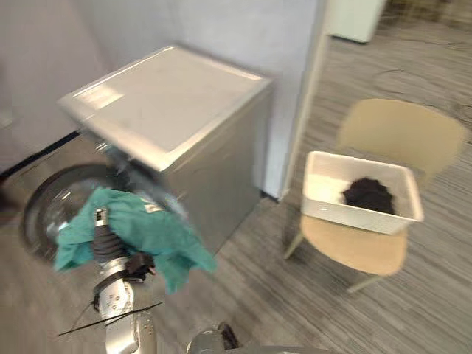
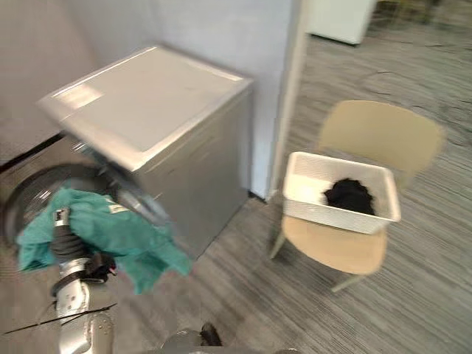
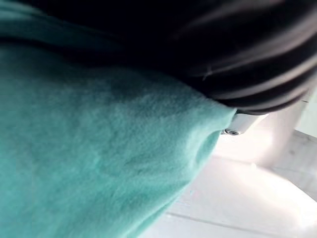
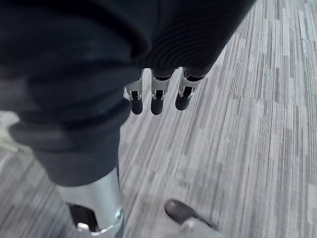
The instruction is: Pick up the laundry basket with both hands and put the clothes into the washing machine.
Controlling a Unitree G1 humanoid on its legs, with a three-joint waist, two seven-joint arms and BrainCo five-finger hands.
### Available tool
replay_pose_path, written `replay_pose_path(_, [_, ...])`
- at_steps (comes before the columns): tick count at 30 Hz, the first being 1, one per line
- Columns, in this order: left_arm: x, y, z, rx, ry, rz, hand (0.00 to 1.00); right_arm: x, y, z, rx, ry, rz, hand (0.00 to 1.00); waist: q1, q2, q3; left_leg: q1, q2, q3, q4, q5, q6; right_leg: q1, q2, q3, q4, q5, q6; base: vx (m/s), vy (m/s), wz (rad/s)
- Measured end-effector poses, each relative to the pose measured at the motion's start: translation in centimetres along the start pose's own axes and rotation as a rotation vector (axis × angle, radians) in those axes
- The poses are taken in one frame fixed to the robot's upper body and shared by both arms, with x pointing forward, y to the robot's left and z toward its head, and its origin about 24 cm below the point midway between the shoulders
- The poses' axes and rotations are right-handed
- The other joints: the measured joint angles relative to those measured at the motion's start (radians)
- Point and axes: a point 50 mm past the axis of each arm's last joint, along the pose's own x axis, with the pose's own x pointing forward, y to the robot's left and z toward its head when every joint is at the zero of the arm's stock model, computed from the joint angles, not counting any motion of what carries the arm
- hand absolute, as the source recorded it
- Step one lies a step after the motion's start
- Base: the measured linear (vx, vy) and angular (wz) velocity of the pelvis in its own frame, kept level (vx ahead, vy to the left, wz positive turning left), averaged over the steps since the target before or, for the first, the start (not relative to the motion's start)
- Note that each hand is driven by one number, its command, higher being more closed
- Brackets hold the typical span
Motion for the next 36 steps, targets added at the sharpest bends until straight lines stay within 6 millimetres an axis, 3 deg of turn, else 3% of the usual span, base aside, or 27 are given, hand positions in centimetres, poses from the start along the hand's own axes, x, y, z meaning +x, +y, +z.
replay_pose_path(1, [-0.1, 0.0, -0.4, 0.001, 0.018, 0.0, 1.0, 0.1, 0.5, 0.7, 0.009, -0.017, 0.015, 0.0, 0.002, 0.004, 0.007, -0.01, -0.012, -0.012, 0.02, -0.005, 0.006, 0.006, -0.011, -0.005, 0.017, 0.001, 0.001, -0.04, 0.242, 0.62])
replay_pose_path(4, [-1.2, -1.5, -2.1, -0.034, 0.116, -0.069, 1.0, 0.1, 2.2, 3.7, 0.0, -0.119, 0.073, 0.0, 0.005, -0.014, 0.002, -0.015, -0.19, -0.118, -0.048, -0.015, 0.019, 0.008, -0.169, -0.03, 0.143, -0.038, -0.038, -0.02, 0.395, 1.14])
replay_pose_path(6, [-1.5, -1.8, -2.4, -0.037, 0.129, -0.096, 1.0, -0.1, 3.0, 4.5, -0.031, -0.147, 0.097, 0.0, 0.011, -0.026, 0.012, 0.011, -0.246, -0.128, -0.071, -0.019, 0.035, 0.01, -0.23, -0.004, 0.206, -0.055, -0.038, 0.02, 0.304, 0.64])
replay_pose_path(7, [-2.0, -1.9, -2.7, -0.036, 0.152, -0.107, 1.0, -0.4, 4.0, 5.2, -0.067, -0.191, 0.126, 0.0, 0.02, -0.03, 0.016, 0.041, -0.29, -0.14, -0.079, -0.026, 0.055, -0.001, -0.278, 0.07, 0.29, -0.085, -0.091, 0.05, 0.262, 0.48])
replay_pose_path(8, [-2.3, -2.1, -3.0, -0.037, 0.171, -0.115, 1.0, -0.9, 5.1, 5.7, -0.09, -0.224, 0.159, 0.0, 0.021, -0.027, 0.018, 0.071, -0.315, -0.154, -0.082, -0.033, 0.074, -0.04, -0.279, 0.209, 0.391, -0.121, -0.169, 0.06, 0.299, 0.49])
replay_pose_path(9, [-2.5, -2.3, -3.1, -0.039, 0.176, -0.124, 1.0, -1.1, 5.7, 5.7, -0.1, -0.236, 0.176, 0.0, 0.022, -0.026, 0.018, 0.084, -0.327, -0.171, -0.089, -0.034, 0.078, -0.069, -0.257, 0.295, 0.443, -0.137, -0.162, 0.05, 0.191, 0.79])
replay_pose_path(10, [-2.7, -3.2, -3.3, -0.048, 0.188, -0.158, 1.0, -1.8, 7.0, 5.8, -0.104, -0.259, 0.212, 0.0, 0.021, -0.028, 0.02, 0.119, -0.361, -0.218, -0.137, -0.019, 0.08, -0.154, -0.164, 0.489, 0.569, -0.181, -0.103, 0.02, 0.16, 0.93])
replay_pose_path(12, [-3.1, -3.9, -3.6, -0.056, 0.204, -0.188, 1.0, -2.2, 7.9, 5.7, -0.101, -0.269, 0.238, 0.0, 0.008, -0.037, 0.02, 0.163, -0.389, -0.242, -0.234, -0.031, 0.064, -0.226, -0.064, 0.586, 0.632, -0.215, -0.06, 0.07, 0.107, 1.07])
replay_pose_path(13, [-2.9, -4.3, -3.1, -0.051, 0.183, -0.216, 1.0, -2.8, 9.5, 5.7, -0.089, -0.279, 0.273, 0.0, -0.008, -0.085, 0.028, 0.155, -0.368, -0.213, -0.115, -0.067, 0.128, -0.278, -0.046, 0.595, 0.639, -0.232, -0.048, 0.26, -0.062, 1.11])
replay_pose_path(14, [-2.8, -5.3, -2.5, -0.073, 0.153, -0.257, 1.0, -3.0, 9.5, 5.9, -0.074, -0.298, 0.272, 0.0, -0.002, -0.082, 0.038, 0.147, -0.32, -0.247, -0.081, -0.07, 0.076, -0.319, -0.031, 0.577, 0.635, -0.238, -0.031, 0.29, -0.125, 1.01])
replay_pose_path(16, [-2.8, -5.6, -2.9, -0.079, 0.169, -0.257, 1.0, -3.0, 9.4, 5.9, -0.094, -0.302, 0.272, 0.0, 0.001, -0.116, 0.032, 0.152, -0.347, -0.306, -0.081, -0.069, 0.075, -0.34, -0.005, 0.593, 0.541, -0.247, -0.03, 0.17, -0.141, 0.86])
replay_pose_path(17, [-3.0, -5.7, -3.5, -0.082, 0.195, -0.255, 1.0, -3.1, 9.6, 5.5, -0.085, -0.296, 0.278, 0.0, -0.008, -0.107, 0.033, 0.151, -0.356, -0.348, -0.084, -0.066, 0.074, -0.338, 0.026, 0.594, 0.467, -0.246, -0.033, 0.23, -0.098, 1.32])
replay_pose_path(18, [-3.1, -6.0, -4.0, -0.086, 0.217, -0.26, 1.0, -3.1, 9.4, 5.0, -0.089, -0.286, 0.27, 0.0, -0.012, -0.117, 0.022, 0.151, -0.362, -0.383, -0.072, -0.066, 0.073, -0.315, 0.049, 0.595, 0.402, -0.218, -0.057, 0.27, -0.082, 1.3])
replay_pose_path(20, [-3.3, -6.7, -4.7, -0.088, 0.25, -0.284, 1.0, -3.0, 9.4, 4.9, -0.109, -0.286, 0.269, 0.0, 0.001, -0.102, 0.015, 0.162, -0.347, -0.41, -0.039, -0.066, 0.069, -0.262, 0.063, 0.545, 0.349, -0.211, -0.055, 0.26, -0.04, 0.84])
replay_pose_path(22, [-3.3, -6.6, -4.8, -0.09, 0.255, -0.282, 1.0, -3.2, 9.8, 5.0, -0.138, -0.299, 0.286, 0.0, 0.004, -0.084, 0.015, 0.138, -0.307, -0.382, 0.076, -0.046, 0.009, -0.168, 0.085, 0.498, 0.249, -0.184, -0.061, 0.26, -0.003, 0.49])
replay_pose_path(23, [-3.3, -6.6, -4.9, -0.089, 0.257, -0.281, 1.0, -3.3, 10.2, 5.0, -0.156, -0.302, 0.299, 0.0, 0.011, -0.086, 0.017, 0.079, -0.246, -0.303, 0.231, -0.039, -0.023, -0.094, 0.101, 0.487, 0.17, -0.155, -0.063, 0.24, 0.0, -0.04])
replay_pose_path(24, [-3.4, -6.6, -4.9, -0.094, 0.26, -0.283, 1.0, -3.5, 10.6, 5.0, -0.161, -0.302, 0.308, 0.0, 0.036, -0.09, 0.017, 0.055, -0.163, -0.239, 0.299, -0.074, 0.029, -0.047, 0.119, 0.505, 0.109, -0.136, -0.061, 0.22, -0.005, -0.24])
replay_pose_path(25, [-3.4, -6.5, -4.9, -0.094, 0.261, -0.282, 1.0, -3.5, 10.6, 5.0, -0.162, -0.302, 0.309, 0.0, 0.043, -0.089, 0.016, 0.044, -0.124, -0.229, 0.309, -0.076, 0.029, -0.034, 0.126, 0.519, 0.089, -0.129, -0.059, 0.19, 0.018, -0.65])
replay_pose_path(26, [-3.4, -6.5, -4.9, -0.093, 0.261, -0.283, 1.0, -3.5, 10.7, 5.2, -0.167, -0.309, 0.311, 0.0, 0.057, -0.079, 0.009, 0.021, -0.048, -0.228, 0.286, -0.083, 0.006, -0.03, 0.133, 0.55, 0.071, -0.121, -0.049, 0.08, 0.061, -0.59])
replay_pose_path(27, [-3.3, -6.4, -4.9, -0.091, 0.261, -0.279, 1.0, -3.6, 10.9, 5.3, -0.176, -0.317, 0.317, 0.0, 0.057, -0.075, 0.006, 0.015, -0.022, -0.233, 0.248, -0.079, 0.001, -0.035, 0.136, 0.568, 0.069, -0.122, -0.045, 0.11, 0.15, -0.87])
replay_pose_path(28, [-3.3, -6.3, -5.0, -0.089, 0.263, -0.276, 1.0, -3.7, 11.2, 5.7, -0.198, -0.333, 0.33, 0.0, 0.056, -0.064, -0.001, 0.021, 0.015, -0.281, 0.111, -0.036, -0.034, -0.053, 0.142, 0.611, 0.071, -0.127, -0.029, 0.09, 0.18, -0.89])
replay_pose_path(29, [-3.3, -6.0, -5.0, -0.085, 0.265, -0.266, 1.0, -3.8, 11.3, 5.7, -0.216, -0.341, 0.334, 0.0, 0.057, -0.035, -0.015, 0.041, 0.045, -0.335, -0.024, 0.068, -0.043, -0.073, 0.16, 0.647, 0.081, -0.134, -0.016, 0.19, 0.303, -1.25])
replay_pose_path(30, [-3.1, -5.3, -5.4, -0.069, 0.28, -0.231, 1.0, -3.9, 11.8, 5.3, -0.232, -0.326, 0.352, 0.0, 0.054, -0.063, -0.021, 0.08, 0.03, -0.315, -0.045, 0.073, -0.13, -0.09, 0.148, 0.706, 0.096, -0.141, 0.011, 0.18, 0.251, -1.01])
replay_pose_path(33, [-3.0, -4.3, -5.7, -0.051, 0.295, -0.183, 1.0, -4.3, 12.7, 4.4, -0.271, -0.313, 0.386, 0.0, 0.05, -0.117, -0.013, 0.085, 0.001, -0.361, 0.046, 0.053, -0.095, -0.074, 0.123, 0.768, 0.081, -0.132, 0.034, 0.14, 0.154, -0.69])
replay_pose_path(36, [-3.0, -4.2, -5.7, -0.047, 0.296, -0.164, 1.0, -4.4, 13.0, 3.9, -0.3, -0.302, 0.401, 0.0, 0.053, -0.138, -0.018, 0.086, -0.021, -0.475, 0.135, 0.046, -0.088, -0.06, 0.116, 0.829, 0.086, -0.129, 0.039, 0.06, 0.122, -0.59])
